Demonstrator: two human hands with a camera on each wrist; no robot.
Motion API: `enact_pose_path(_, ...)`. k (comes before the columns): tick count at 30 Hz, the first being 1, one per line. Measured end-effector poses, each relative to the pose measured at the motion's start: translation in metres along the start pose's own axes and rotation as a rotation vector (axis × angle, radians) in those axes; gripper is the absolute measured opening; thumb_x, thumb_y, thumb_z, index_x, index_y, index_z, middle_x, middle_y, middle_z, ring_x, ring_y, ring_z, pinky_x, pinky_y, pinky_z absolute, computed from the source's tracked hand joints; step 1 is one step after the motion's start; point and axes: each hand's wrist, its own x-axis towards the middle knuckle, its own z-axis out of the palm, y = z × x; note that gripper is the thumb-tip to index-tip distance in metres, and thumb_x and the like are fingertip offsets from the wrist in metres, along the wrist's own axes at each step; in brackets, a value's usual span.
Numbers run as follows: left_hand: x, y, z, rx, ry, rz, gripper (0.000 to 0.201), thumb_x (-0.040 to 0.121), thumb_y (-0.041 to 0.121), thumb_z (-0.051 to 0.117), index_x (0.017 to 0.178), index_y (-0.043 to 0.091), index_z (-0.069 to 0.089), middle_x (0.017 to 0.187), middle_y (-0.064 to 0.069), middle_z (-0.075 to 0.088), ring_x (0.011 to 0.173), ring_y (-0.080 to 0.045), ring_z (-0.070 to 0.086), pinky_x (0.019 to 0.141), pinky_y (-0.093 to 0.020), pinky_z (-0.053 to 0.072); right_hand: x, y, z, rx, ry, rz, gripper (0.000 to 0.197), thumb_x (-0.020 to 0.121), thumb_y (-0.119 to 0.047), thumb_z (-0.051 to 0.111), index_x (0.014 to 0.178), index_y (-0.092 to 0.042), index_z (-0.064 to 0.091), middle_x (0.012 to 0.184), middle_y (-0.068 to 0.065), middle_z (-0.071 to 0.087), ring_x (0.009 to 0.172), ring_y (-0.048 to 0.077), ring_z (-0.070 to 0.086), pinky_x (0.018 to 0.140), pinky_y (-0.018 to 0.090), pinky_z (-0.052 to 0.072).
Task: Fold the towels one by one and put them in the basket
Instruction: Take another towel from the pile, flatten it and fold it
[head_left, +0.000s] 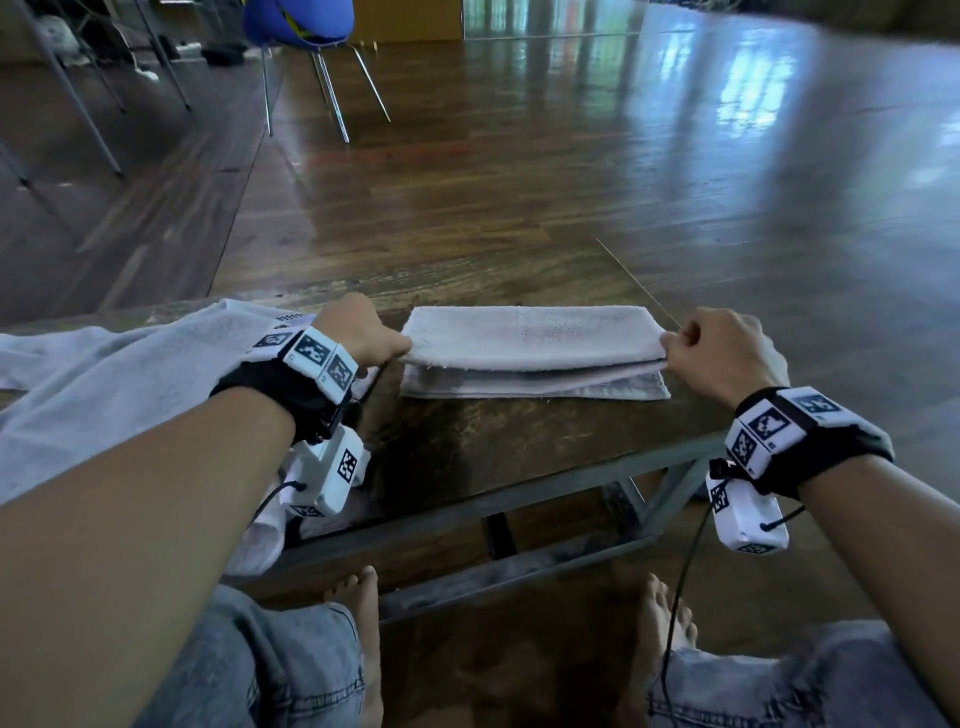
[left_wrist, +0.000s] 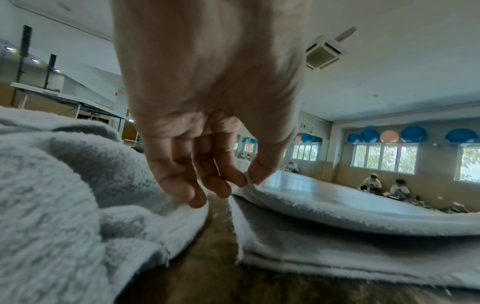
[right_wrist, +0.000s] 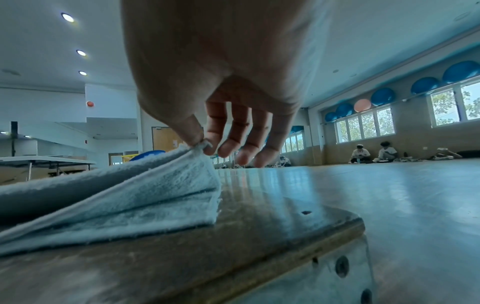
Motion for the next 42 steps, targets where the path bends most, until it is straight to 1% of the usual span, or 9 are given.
enact_pose_path(9, -0.007, -0.005, 0.013, 0.141, -0.170, -0.015, 0.024, 0.077, 0.020, 0.070, 0.068, 0.009, 0.050, 0.060, -0.008, 0.050, 0.054, -0.023, 0.048, 0.053, -0.030, 0.037, -0.002, 0.010, -0.003, -0.169, -0.207, 0.004, 0.019, 0.075, -0.040, 0.064, 0.068, -0.023, 0.062, 0.086, -0.001, 0.064, 0.079, 0.025, 0.061, 0.074, 0.037, 0.047)
enact_pose_path(13, -0.005, 0.000, 0.016, 0.138, -0.064, 0.245, 0.013, 0.081, 0.019, 0.072, 0.086, 0.009, 0.065, 0.080, -0.004, 0.061, 0.079, -0.024, 0.059, 0.070, -0.033, 0.046, -0.003, 0.009, 0.010, -0.110, -0.122, -0.204, 0.020, 0.082, -0.052, 0.059, 0.088, -0.033, 0.059, 0.090, -0.013, 0.057, 0.086, 0.020, 0.058, 0.078, 0.039, 0.045)
enact_pose_path(18, -0.009, 0.012, 0.025, 0.283, -0.259, 0.429, 0.026, 0.089, 0.028, 0.066, 0.114, 0.021, 0.070, 0.106, 0.005, 0.057, 0.107, -0.015, 0.055, 0.096, -0.030, 0.044, -0.004, -0.010, 0.024, -0.080, -0.454, -0.466, 0.023, 0.097, -0.050, 0.051, 0.107, -0.036, 0.066, 0.112, -0.010, 0.054, 0.118, 0.019, 0.050, 0.103, 0.046, 0.041)
enact_pose_path(24, -0.012, 0.030, 0.024, 0.298, -0.315, 0.417, 0.025, 0.087, 0.038, 0.063, 0.081, 0.019, 0.077, 0.075, 0.005, 0.066, 0.072, -0.014, 0.059, 0.066, -0.027, 0.045, -0.012, -0.040, 0.024, -0.290, -0.319, -0.531, 0.046, 0.090, -0.057, 0.051, 0.067, -0.021, 0.068, 0.073, -0.007, 0.067, 0.068, 0.012, 0.062, 0.060, 0.025, 0.040)
enact_pose_path(28, -0.019, 0.036, 0.033, 0.275, -0.330, 0.514, 0.023, 0.091, 0.031, 0.063, 0.112, 0.024, 0.069, 0.104, 0.007, 0.057, 0.099, -0.015, 0.057, 0.088, -0.029, 0.045, -0.026, -0.058, 0.031, -0.126, -0.387, -0.616, 0.020, 0.095, -0.049, 0.054, 0.100, -0.032, 0.063, 0.101, -0.010, 0.056, 0.098, 0.012, 0.057, 0.089, 0.039, 0.049)
enact_pose_path(31, -0.019, 0.036, 0.039, 0.332, -0.325, 0.512, 0.028, 0.088, 0.034, 0.067, 0.114, 0.022, 0.067, 0.109, 0.003, 0.055, 0.104, -0.018, 0.056, 0.088, -0.028, 0.044, -0.030, -0.063, 0.036, -0.131, -0.527, -0.624, 0.021, 0.095, -0.044, 0.058, 0.111, -0.030, 0.060, 0.105, -0.009, 0.047, 0.107, 0.015, 0.053, 0.094, 0.037, 0.047)
enact_pose_path(35, -0.021, 0.037, 0.050, 0.332, -0.337, 0.514, 0.077, 0.077, 0.056, 0.073, 0.141, 0.027, 0.041, 0.147, -0.004, 0.034, 0.136, -0.024, 0.032, 0.113, -0.044, 0.032, -0.038, -0.068, 0.044, -0.021, -0.482, -0.690, 0.051, 0.091, -0.049, 0.061, 0.138, -0.032, 0.048, 0.133, -0.004, 0.045, 0.128, 0.016, 0.041, 0.105, 0.037, 0.040)
enact_pose_path(37, -0.025, 0.035, 0.058, 0.374, -0.428, 0.490, 0.101, 0.076, 0.065, 0.069, 0.154, 0.029, 0.017, 0.163, -0.002, 0.008, 0.150, -0.026, 0.009, 0.121, -0.047, 0.017, -0.044, -0.067, 0.052, -0.076, -0.597, -0.692, 0.071, 0.093, -0.054, 0.057, 0.154, -0.032, 0.028, 0.159, -0.001, 0.024, 0.146, 0.021, 0.022, 0.119, 0.046, 0.024)
enact_pose_path(42, -0.028, 0.014, 0.069, 0.479, -0.527, 0.484, 0.103, 0.081, 0.079, 0.045, 0.151, 0.041, -0.020, 0.161, 0.006, -0.028, 0.149, -0.018, -0.023, 0.123, -0.047, -0.005, -0.046, -0.046, 0.063, -0.203, -0.727, -0.618, 0.086, 0.087, -0.081, 0.029, 0.156, -0.047, -0.008, 0.164, -0.014, -0.022, 0.151, 0.014, -0.022, 0.121, 0.046, -0.011)
